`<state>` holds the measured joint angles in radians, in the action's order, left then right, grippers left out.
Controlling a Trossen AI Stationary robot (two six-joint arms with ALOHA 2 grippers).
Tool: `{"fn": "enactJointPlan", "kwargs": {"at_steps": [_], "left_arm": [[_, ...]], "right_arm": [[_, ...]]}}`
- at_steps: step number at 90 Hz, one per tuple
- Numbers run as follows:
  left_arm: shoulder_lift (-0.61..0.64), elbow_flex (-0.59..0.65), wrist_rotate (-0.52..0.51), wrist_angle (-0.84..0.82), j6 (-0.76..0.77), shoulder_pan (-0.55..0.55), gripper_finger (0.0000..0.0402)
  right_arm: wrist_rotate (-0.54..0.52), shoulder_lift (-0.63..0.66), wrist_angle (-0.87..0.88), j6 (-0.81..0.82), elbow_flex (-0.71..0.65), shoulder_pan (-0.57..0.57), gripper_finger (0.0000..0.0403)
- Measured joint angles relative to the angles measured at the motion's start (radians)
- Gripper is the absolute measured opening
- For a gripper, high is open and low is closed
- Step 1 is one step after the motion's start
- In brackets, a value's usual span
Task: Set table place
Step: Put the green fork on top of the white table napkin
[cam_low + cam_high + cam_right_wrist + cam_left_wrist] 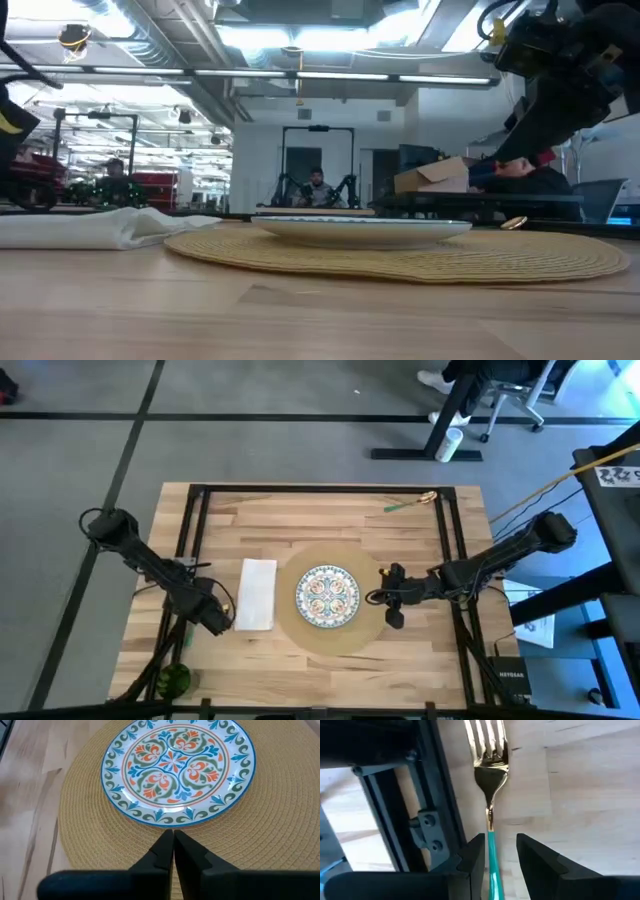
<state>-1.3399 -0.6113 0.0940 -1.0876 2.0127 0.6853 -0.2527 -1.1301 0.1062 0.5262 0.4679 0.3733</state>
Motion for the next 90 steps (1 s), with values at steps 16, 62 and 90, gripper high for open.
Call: {"fn": "enactJointPlan", "kwargs": {"at_steps": [16, 62, 90], "left_arm": [[0.0, 0.0, 0.0, 0.004, -0.003, 0.0, 0.0098], [-0.083, 0.028, 0.011, 0.059, -0.018, -0.002, 0.0098], [-0.085, 0.032, 0.009, 0.131, -0.031, -0.001, 0.0088]], "right_arm": [[0.0, 0.0, 0.0, 0.0, 0.0, 0.0, 0.0], [-0.001, 0.0, 0.0, 0.0, 0.0, 0.0, 0.0], [-0.001, 0.0, 0.0, 0.0, 0.0, 0.0, 0.0]]}}
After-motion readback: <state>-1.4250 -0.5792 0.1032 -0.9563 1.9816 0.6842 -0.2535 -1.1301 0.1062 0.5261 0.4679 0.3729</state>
